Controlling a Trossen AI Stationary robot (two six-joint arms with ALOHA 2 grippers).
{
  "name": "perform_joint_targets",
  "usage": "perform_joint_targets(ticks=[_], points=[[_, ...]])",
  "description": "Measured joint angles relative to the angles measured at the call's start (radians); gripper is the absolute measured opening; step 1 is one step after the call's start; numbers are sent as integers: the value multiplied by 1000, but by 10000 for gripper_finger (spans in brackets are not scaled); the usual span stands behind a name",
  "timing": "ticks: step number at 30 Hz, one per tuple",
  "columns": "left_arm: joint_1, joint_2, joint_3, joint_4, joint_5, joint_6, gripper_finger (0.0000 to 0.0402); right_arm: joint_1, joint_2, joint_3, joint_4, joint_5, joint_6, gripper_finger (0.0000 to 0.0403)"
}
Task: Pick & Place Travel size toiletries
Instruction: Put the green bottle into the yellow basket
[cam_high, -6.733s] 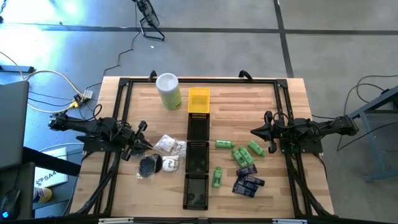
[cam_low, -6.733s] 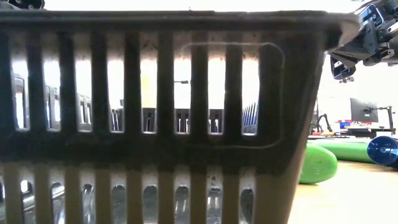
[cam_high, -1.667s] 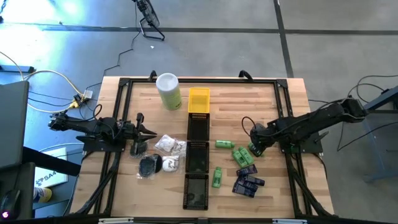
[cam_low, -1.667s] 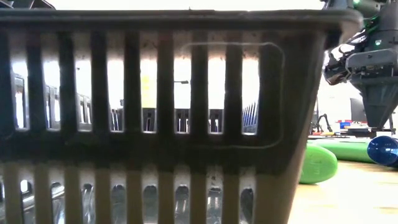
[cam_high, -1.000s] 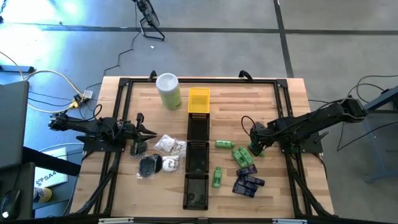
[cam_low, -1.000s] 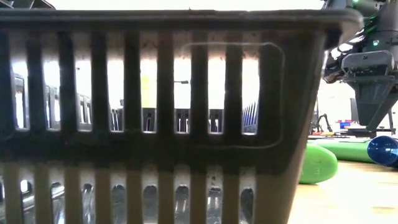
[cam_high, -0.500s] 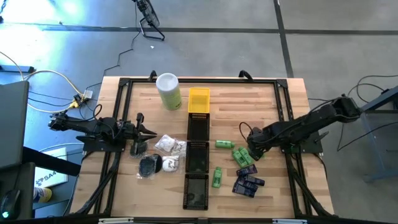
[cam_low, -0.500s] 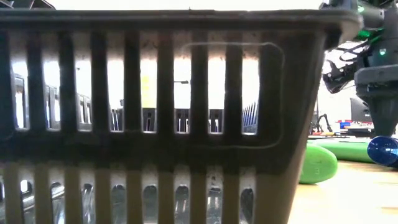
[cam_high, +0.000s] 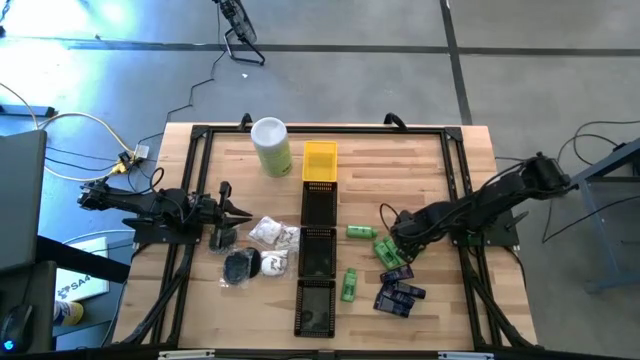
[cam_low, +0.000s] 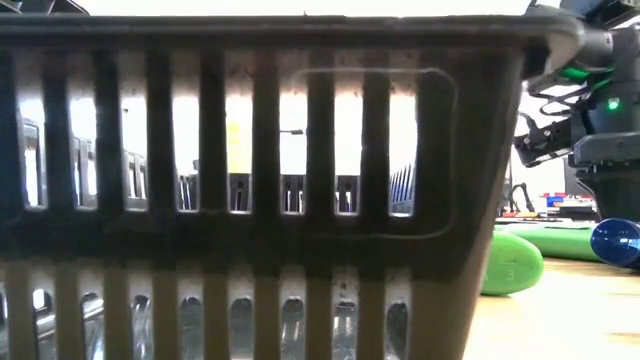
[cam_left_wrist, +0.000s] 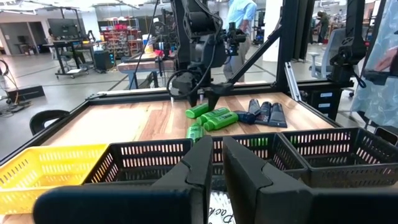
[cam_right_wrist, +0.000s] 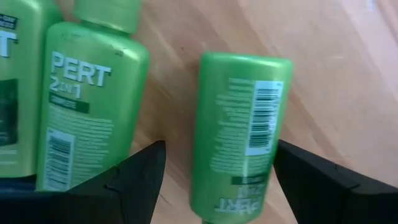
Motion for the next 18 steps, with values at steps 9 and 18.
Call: perform_joint_targets(ticks=[9, 18], points=[[0, 0, 0, 0, -2, 0, 33, 0, 13, 1, 7, -1, -16, 258], [0, 0, 0, 0, -3, 0, 33, 0, 14, 1, 5, 0, -22, 197]])
